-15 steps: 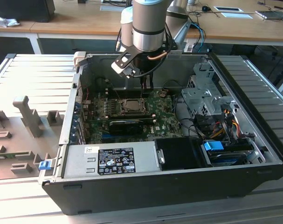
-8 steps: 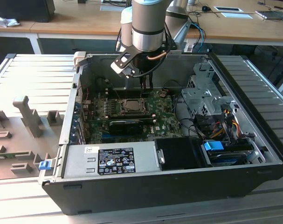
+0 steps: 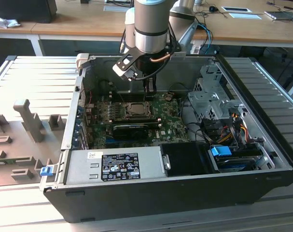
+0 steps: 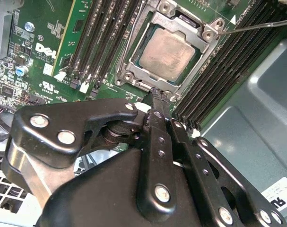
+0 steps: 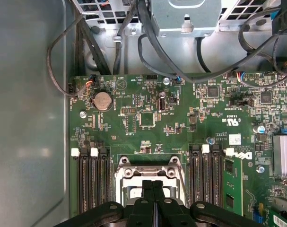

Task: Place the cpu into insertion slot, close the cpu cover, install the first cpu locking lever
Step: 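Close the cpu cover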

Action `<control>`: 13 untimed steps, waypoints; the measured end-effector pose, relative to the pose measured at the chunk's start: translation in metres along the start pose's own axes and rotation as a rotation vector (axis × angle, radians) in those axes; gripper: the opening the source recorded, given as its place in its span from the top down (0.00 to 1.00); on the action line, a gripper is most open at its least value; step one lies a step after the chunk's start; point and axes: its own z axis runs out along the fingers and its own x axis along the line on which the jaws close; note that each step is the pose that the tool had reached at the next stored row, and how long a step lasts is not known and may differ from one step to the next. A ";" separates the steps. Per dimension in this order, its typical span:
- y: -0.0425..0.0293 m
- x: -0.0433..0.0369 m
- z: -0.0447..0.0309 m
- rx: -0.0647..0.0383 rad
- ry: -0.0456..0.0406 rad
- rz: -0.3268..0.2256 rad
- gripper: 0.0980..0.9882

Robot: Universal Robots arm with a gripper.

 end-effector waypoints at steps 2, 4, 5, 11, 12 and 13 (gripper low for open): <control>-0.0026 -0.0001 -0.0001 0.000 0.0000 0.000 0.99; -0.0044 -0.0001 -0.0002 0.000 0.0000 0.000 0.99; -0.0058 -0.0002 -0.0003 0.000 -0.0001 0.000 0.99; -0.0107 -0.0003 -0.0005 0.000 0.0001 0.000 0.99; -0.0113 -0.0003 -0.0006 0.000 0.0000 0.000 0.99; -0.0122 -0.0003 -0.0006 0.000 0.0001 0.000 0.99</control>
